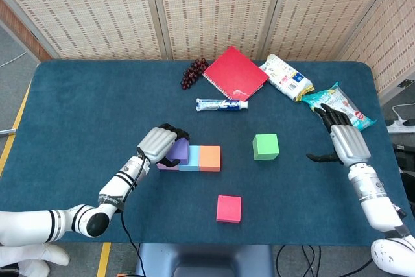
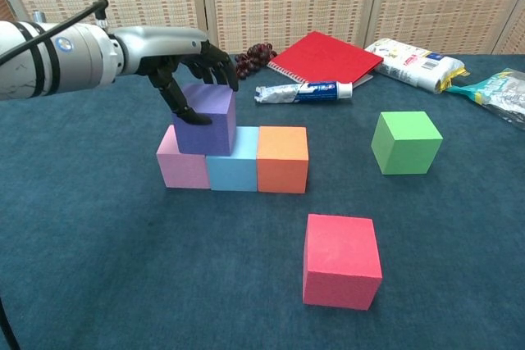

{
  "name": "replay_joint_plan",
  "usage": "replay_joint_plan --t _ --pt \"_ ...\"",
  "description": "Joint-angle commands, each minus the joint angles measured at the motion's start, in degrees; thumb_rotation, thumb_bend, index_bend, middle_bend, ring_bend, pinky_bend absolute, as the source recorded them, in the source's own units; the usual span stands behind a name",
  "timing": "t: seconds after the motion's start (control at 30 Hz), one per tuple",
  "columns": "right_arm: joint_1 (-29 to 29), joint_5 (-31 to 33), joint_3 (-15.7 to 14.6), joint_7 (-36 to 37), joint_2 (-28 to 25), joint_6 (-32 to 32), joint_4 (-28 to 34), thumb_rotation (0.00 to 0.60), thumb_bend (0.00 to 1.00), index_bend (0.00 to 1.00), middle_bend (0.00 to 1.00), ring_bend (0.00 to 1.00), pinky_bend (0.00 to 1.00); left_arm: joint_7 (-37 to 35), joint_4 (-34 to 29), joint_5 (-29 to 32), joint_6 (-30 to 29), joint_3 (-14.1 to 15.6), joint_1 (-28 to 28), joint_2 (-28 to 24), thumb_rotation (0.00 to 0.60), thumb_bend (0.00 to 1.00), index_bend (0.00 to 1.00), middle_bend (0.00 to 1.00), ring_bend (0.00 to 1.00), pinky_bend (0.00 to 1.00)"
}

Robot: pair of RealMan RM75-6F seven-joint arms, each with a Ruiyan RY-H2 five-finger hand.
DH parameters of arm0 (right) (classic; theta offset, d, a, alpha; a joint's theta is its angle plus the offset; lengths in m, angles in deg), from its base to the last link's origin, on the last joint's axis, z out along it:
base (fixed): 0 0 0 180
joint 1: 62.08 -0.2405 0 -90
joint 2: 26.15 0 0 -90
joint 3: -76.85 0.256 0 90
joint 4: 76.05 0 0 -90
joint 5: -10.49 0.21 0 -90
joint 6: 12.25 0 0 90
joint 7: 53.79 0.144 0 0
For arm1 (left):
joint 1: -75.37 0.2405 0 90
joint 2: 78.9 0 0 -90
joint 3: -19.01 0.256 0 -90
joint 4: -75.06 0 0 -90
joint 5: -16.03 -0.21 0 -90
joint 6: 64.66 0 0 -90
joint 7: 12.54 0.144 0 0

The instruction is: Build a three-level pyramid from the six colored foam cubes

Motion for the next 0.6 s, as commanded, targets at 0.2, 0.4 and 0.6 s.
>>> replay_joint_plan --t 0.2,0.4,0.6 --pt "0.0 0.0 -0.1 -0.1 0.1 0.0 0.0 0.6 0.21 0.0 0.04 0.0 0.05 0.1 0.2 0.1 0.1 0.3 0.0 0.2 0.6 0.29 0.34 0.36 0.24 0.19" --pt "0.0 0.2 0.0 -0.3 0.0 0.1 0.0 0.6 0.21 0.0 0.04 0.0 0.05 -0.5 0.1 -0.5 0.0 0.0 0.2 0.0 0.6 0.29 0.34 0.36 0.24 0.19" --pt "0.0 0.2 0.0 -0.3 0.1 0.1 0.1 0.6 0.21 0.0 0.04 0.0 0.05 -0.5 -0.2 -0.9 0.1 0.0 0.1 -0.3 0.6 0.29 0.34 0.36 0.24 0.19"
